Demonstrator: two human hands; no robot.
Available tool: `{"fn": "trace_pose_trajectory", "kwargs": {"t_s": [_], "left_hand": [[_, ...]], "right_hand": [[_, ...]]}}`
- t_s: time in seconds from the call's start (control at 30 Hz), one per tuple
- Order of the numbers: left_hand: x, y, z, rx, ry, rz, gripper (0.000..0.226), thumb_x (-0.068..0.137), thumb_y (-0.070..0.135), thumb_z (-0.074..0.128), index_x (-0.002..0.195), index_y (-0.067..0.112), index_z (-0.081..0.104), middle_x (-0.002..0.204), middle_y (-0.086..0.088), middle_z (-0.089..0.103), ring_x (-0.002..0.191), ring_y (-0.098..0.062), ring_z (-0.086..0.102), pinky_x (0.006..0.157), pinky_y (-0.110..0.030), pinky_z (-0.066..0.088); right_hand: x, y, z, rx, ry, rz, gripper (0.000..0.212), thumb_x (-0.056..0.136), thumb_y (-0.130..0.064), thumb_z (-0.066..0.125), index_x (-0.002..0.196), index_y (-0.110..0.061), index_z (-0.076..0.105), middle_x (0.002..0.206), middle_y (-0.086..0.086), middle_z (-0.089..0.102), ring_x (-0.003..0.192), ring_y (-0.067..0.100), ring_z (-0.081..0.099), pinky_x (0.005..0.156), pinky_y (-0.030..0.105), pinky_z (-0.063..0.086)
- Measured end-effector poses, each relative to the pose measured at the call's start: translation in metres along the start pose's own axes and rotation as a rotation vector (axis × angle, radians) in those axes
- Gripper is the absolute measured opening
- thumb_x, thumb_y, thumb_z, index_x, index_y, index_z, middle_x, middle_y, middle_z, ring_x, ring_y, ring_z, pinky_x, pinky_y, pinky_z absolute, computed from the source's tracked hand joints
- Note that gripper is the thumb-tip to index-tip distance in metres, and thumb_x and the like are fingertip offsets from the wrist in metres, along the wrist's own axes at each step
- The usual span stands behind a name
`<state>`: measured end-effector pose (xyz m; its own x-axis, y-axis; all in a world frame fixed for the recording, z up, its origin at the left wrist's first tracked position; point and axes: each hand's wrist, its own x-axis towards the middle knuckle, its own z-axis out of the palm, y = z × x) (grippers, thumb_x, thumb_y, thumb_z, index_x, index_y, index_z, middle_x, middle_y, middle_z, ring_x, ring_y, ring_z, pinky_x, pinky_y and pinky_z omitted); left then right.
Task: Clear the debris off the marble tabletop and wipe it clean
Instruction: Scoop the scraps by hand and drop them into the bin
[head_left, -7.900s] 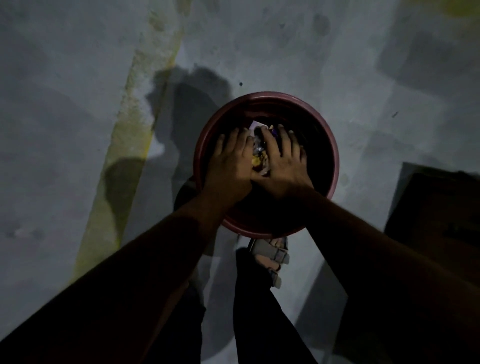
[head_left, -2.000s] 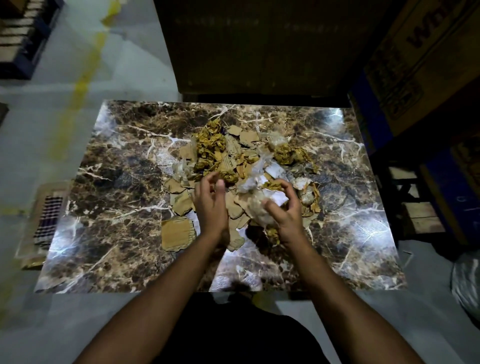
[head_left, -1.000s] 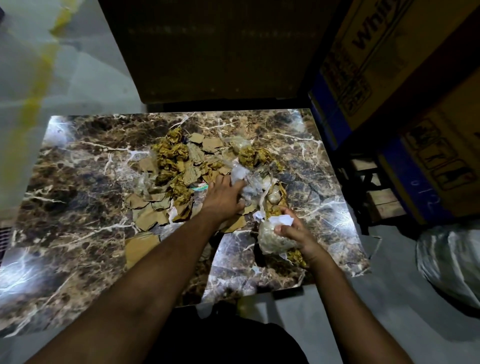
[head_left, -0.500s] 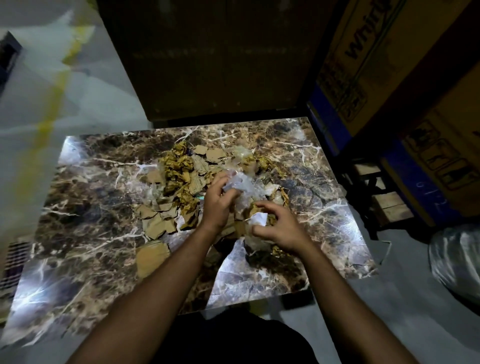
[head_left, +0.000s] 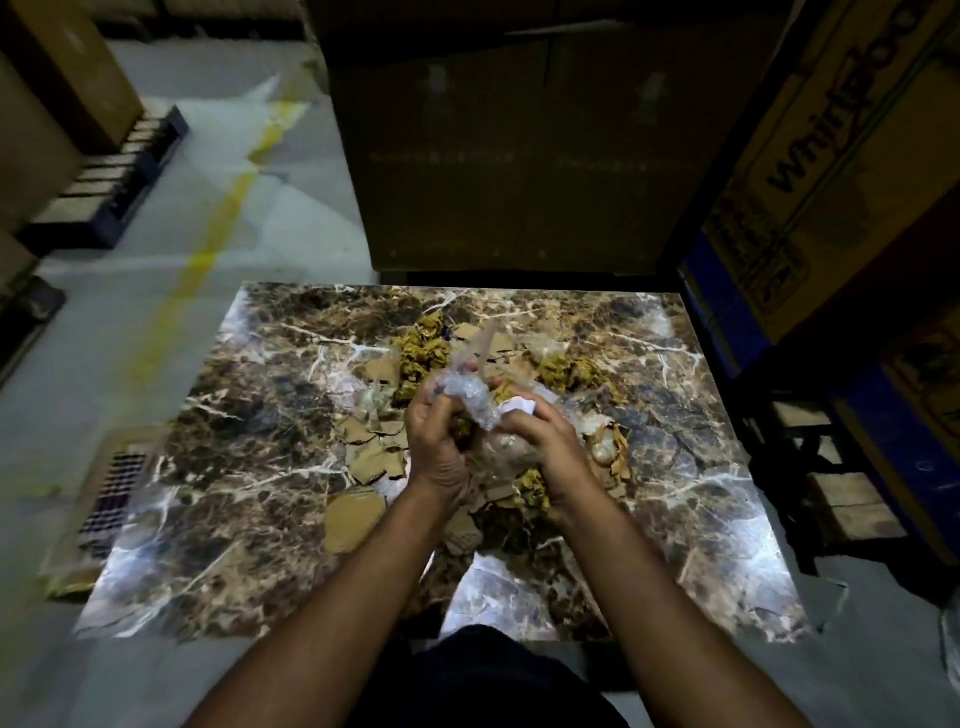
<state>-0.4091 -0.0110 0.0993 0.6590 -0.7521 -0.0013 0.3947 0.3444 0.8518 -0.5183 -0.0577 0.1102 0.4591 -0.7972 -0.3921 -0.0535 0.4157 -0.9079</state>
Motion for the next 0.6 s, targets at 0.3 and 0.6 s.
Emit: {"fn": "trace_pose_trajectory", "kwargs": {"t_s": [0.3, 0.6], "left_hand": [[-0.039, 0.033, -0.045, 0.300, 0.223, 0.368, 0.021, 0.078, 0.023, 0.054, 0.092, 0.015, 0.067, 0.085, -0.007, 0.063, 0.079, -0.024, 0.060, 0.070, -0.028, 0.050], [-0.105, 0.090, -0.139, 0.470, 0.539, 0.543, 0.029, 0.074, 0.010, 0.050, 0.094, 0.006, 0.070, 0.105, -0.010, 0.068, 0.120, -0.024, 0.062, 0.099, -0.030, 0.048]], "right_hand": [[0.000, 0.031, 0.076, 0.306, -0.050, 0.129, 0.037, 0.070, -0.032, 0.079, 0.102, -0.014, 0.073, 0.103, 0.011, 0.074, 0.100, 0.035, 0.068, 0.087, 0.044, 0.052], [-0.068, 0.059, 0.195, 0.318, -0.468, 0.208, 0.046, 0.073, -0.031, 0.086, 0.113, -0.016, 0.068, 0.101, 0.002, 0.075, 0.090, 0.020, 0.072, 0.080, 0.036, 0.057]]}}
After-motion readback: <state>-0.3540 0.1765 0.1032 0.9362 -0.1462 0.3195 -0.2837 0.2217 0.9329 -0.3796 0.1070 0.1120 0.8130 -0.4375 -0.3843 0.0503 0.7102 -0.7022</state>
